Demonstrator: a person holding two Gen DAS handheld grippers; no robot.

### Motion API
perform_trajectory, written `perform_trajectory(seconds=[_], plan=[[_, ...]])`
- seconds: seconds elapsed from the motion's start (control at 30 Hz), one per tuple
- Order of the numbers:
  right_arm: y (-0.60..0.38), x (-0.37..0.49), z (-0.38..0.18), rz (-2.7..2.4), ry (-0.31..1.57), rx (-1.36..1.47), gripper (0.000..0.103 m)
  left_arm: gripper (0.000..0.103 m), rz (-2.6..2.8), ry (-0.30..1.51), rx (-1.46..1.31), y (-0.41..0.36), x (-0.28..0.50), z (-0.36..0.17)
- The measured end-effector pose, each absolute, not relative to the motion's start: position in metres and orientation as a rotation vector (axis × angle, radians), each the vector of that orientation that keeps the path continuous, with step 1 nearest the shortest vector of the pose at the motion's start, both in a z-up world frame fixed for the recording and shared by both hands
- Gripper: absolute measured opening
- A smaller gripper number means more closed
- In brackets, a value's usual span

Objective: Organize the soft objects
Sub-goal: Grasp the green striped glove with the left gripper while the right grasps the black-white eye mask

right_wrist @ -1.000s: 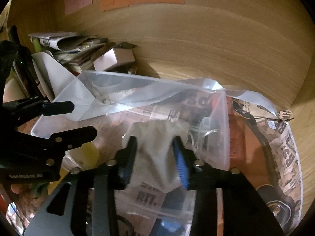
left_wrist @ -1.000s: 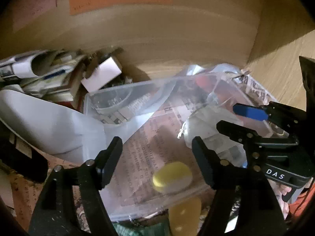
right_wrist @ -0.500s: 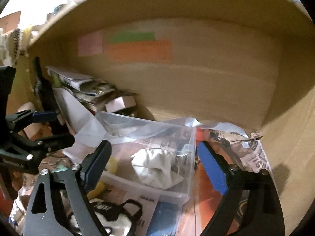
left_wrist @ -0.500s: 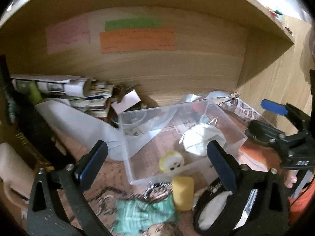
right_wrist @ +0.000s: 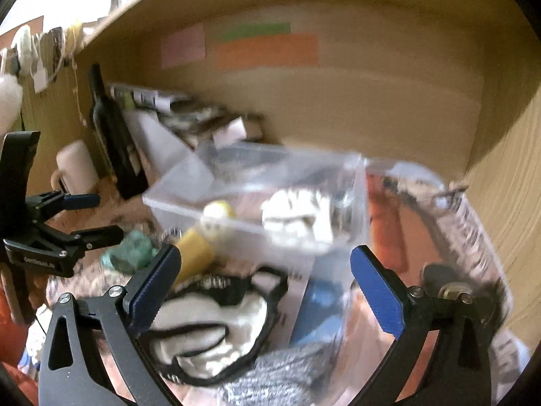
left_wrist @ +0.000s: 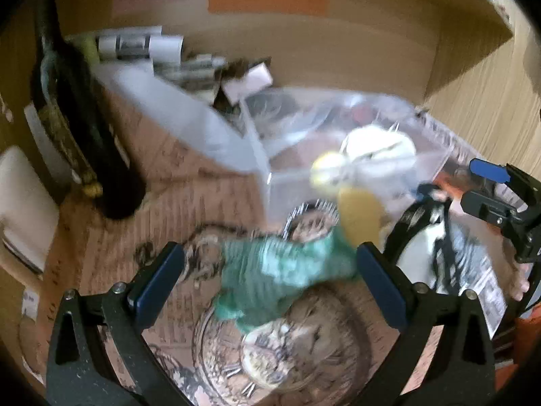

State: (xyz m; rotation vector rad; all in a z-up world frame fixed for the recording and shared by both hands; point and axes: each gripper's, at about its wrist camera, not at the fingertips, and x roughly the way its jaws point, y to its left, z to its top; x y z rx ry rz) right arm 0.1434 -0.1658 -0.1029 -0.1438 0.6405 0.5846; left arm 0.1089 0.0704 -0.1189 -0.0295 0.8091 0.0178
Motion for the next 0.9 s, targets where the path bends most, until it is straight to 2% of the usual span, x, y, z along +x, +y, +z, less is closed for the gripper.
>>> perform_trajectory(seconds=[0.1,0.2,0.27,0.33,0.37,0.43,0.5,0.57,0.63,0.77,0.9], plan=[[-0.163,0.147,-0.121,0.6,0.712,-0.146,0.099,0.103,0.016,0.847,-0.044,0.076,0.106,-0.134],[-0.158,0.15,-0.134,0.62,0.771,-0.148,0.086,0.101,0.034,0.857,-0.07,0.082,0.105,-0.144],[-0.155,0.152,-0.139,0.629,0.797,-0.15,0.077,0.085,0.023,0.87,-0.096,0.086,0.105,-0.149],[-0.152,0.156,-0.144,0.641,0.829,-0.151,0.061,0.075,-0.001,0.891,-0.112,0.088,0.107,-0.154],[-0.151,0.158,-0.146,0.65,0.843,-0.147,0.057,0.071,-0.009,0.896,-0.119,0.088,0.107,-0.156],[-0.149,0.159,-0.148,0.662,0.86,-0.144,0.044,0.063,-0.017,0.906,-0.118,0.087,0.107,-0.16],[-0.148,0.157,-0.147,0.655,0.849,-0.153,0.035,0.054,-0.017,0.902,-0.105,0.084,0.104,-0.161],[-0.148,0.155,-0.146,0.648,0.835,-0.164,0.027,0.04,-0.025,0.899,-0.094,0.083,0.102,-0.161],[-0.151,0.153,-0.144,0.642,0.823,-0.165,0.016,0.033,-0.037,0.898,-0.093,0.081,0.101,-0.161],[-0.157,0.15,-0.139,0.636,0.794,-0.158,0.01,0.026,-0.037,0.881,-0.083,0.078,0.092,-0.158],[-0.164,0.143,-0.125,0.63,0.74,-0.151,0.009,0.025,-0.036,0.852,-0.087,0.078,0.081,-0.146]])
